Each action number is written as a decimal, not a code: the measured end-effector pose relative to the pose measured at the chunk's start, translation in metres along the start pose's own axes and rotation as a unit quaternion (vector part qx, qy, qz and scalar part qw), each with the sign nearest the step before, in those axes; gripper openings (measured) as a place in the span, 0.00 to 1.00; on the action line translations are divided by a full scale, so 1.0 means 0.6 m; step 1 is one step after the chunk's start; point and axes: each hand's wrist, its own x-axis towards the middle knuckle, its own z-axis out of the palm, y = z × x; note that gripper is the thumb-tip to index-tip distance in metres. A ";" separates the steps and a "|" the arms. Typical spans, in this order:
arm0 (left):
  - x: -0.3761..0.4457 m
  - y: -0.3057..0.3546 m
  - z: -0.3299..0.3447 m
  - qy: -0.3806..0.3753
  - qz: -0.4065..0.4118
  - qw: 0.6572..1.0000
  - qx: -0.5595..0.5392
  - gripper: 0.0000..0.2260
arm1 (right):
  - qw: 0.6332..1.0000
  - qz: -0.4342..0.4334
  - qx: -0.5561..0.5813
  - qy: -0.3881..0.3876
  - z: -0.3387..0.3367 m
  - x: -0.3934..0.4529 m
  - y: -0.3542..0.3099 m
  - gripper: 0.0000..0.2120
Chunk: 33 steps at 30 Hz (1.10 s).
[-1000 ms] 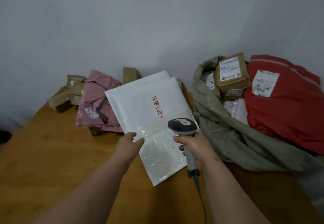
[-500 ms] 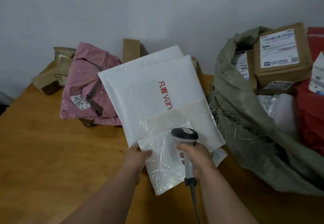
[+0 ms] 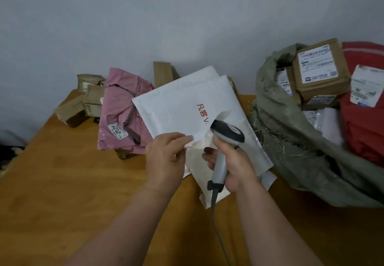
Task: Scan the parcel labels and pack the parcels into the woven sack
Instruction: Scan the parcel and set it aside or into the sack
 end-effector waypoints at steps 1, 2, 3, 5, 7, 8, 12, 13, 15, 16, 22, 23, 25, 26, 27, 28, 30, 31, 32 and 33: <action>-0.017 0.004 -0.010 -0.020 0.043 0.998 0.027 0.15 | 1.000 -0.004 0.015 0.003 0.012 -0.015 0.004 0.16; -0.035 0.007 -0.021 -0.039 0.077 0.995 0.047 0.15 | 1.000 -0.005 0.031 0.000 0.025 -0.031 0.007 0.17; -0.051 0.009 -0.031 -0.054 0.105 0.992 0.055 0.16 | 0.999 -0.004 0.049 -0.008 0.036 -0.047 0.011 0.18; -0.078 0.007 -0.058 -0.075 0.147 0.985 0.058 0.14 | 0.997 0.001 0.072 -0.025 0.055 -0.078 0.024 0.17; -0.100 0.001 -0.088 -0.124 0.158 0.978 0.062 0.14 | 0.998 -0.009 0.065 -0.014 0.065 -0.102 0.041 0.13; -0.110 -0.003 -0.103 -0.165 0.144 0.974 0.061 0.14 | 0.998 -0.015 0.058 0.005 0.068 -0.114 0.050 0.12; -0.140 -0.022 -0.154 -0.210 -0.075 0.974 -0.050 0.23 | 0.997 -0.041 0.025 0.059 0.069 -0.148 0.073 0.14; -0.140 -0.027 -0.165 -0.173 -0.168 0.964 -0.110 0.25 | 0.997 -0.050 0.022 0.054 0.069 -0.156 0.076 0.14; -0.133 -0.039 -0.183 -0.117 -0.348 0.904 -0.219 0.26 | 0.998 -0.063 0.017 0.025 0.068 -0.171 0.078 0.13; -0.129 -0.047 -0.189 -0.119 -0.419 0.863 -0.257 0.28 | 0.998 -0.068 0.018 0.007 0.068 -0.178 0.079 0.13; -0.136 -0.074 -0.193 -0.130 -0.550 0.718 -0.407 0.14 | 0.997 -0.064 0.020 -0.046 0.065 -0.200 0.082 0.16; -0.135 -0.078 -0.192 -0.115 -0.546 0.721 -0.411 0.11 | 0.997 -0.069 0.026 -0.036 0.065 -0.202 0.080 0.18; -0.132 -0.081 -0.192 -0.080 -0.537 0.727 -0.420 0.08 | 0.996 -0.080 0.049 0.000 0.063 -0.204 0.078 0.23; -0.130 -0.081 -0.192 -0.058 -0.533 0.729 -0.425 0.07 | 0.994 -0.083 0.062 0.026 0.060 -0.204 0.077 0.24; -0.128 -0.078 -0.191 -0.037 -0.531 0.729 -0.429 0.07 | 0.992 -0.085 0.070 0.055 0.055 -0.203 0.075 0.23; -0.126 -0.074 -0.191 -0.022 -0.530 0.730 -0.431 0.07 | 0.990 -0.086 0.071 0.082 0.050 -0.203 0.072 0.21; -0.125 -0.066 -0.187 -0.001 -0.523 0.735 -0.432 0.07 | 0.987 -0.097 0.066 0.112 0.040 -0.203 0.066 0.20; -0.124 -0.062 -0.183 0.006 -0.518 0.736 -0.435 0.07 | 0.986 -0.103 0.062 0.114 0.037 -0.204 0.061 0.19; -0.124 -0.058 -0.181 0.014 -0.514 0.738 -0.437 0.08 | 0.987 -0.108 0.056 0.106 0.035 -0.206 0.055 0.18; -0.123 -0.056 -0.177 0.020 -0.511 0.740 -0.437 0.08 | 0.989 -0.111 0.048 0.090 0.036 -0.210 0.048 0.17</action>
